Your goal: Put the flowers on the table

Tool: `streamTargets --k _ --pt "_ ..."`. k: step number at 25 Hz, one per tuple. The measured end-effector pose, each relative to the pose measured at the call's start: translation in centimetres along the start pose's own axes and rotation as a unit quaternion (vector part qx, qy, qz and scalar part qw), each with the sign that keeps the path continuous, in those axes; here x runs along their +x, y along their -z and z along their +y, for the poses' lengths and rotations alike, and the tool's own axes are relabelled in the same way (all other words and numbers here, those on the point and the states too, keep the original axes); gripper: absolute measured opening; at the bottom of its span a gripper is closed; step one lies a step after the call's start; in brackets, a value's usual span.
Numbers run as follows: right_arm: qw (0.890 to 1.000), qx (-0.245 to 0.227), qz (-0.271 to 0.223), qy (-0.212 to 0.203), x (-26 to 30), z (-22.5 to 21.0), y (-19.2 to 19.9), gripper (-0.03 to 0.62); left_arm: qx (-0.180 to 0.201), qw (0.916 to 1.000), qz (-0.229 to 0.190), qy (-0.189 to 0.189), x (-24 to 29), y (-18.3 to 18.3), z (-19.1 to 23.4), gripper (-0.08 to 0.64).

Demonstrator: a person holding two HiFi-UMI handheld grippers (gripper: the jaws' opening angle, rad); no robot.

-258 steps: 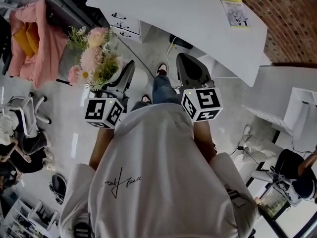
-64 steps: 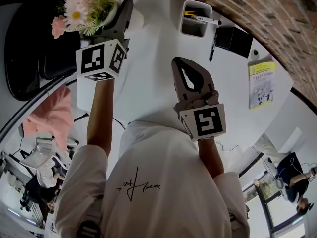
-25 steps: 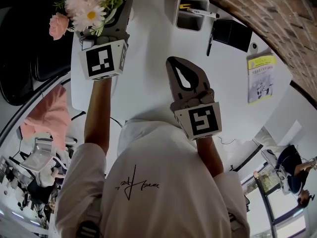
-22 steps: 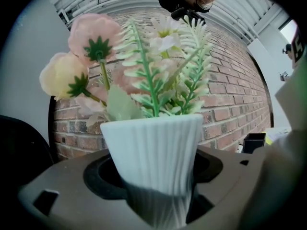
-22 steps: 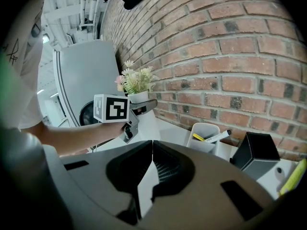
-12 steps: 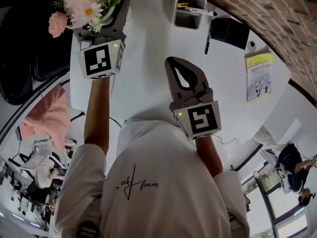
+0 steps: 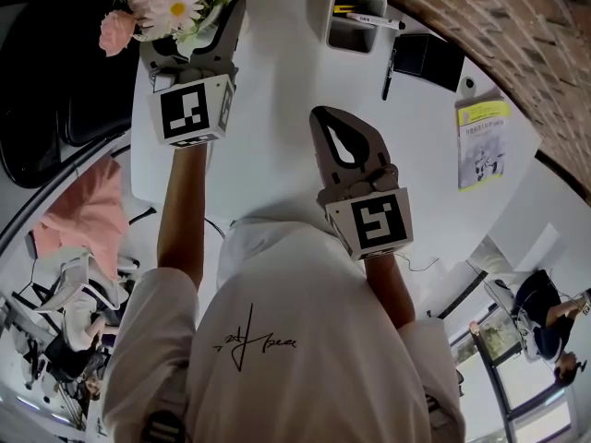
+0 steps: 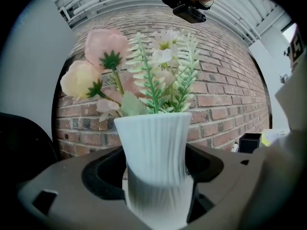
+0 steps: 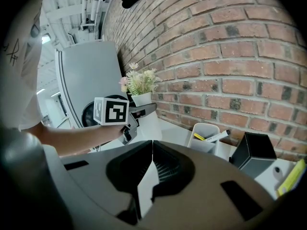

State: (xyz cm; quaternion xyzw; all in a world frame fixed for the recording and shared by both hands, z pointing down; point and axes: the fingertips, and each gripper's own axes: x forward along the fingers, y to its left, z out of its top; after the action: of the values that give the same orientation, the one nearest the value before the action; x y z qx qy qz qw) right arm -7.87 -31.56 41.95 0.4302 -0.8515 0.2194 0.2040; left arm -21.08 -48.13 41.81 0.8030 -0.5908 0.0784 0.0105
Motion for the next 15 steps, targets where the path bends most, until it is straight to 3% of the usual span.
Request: streamTargets --k 15 --pt "1.0 -0.019 -0.013 -0.001 -1.1 0.5 0.0 0.025 -0.004 0.9999 0.009 -0.009 -2.5 0.1 -0.5 0.365"
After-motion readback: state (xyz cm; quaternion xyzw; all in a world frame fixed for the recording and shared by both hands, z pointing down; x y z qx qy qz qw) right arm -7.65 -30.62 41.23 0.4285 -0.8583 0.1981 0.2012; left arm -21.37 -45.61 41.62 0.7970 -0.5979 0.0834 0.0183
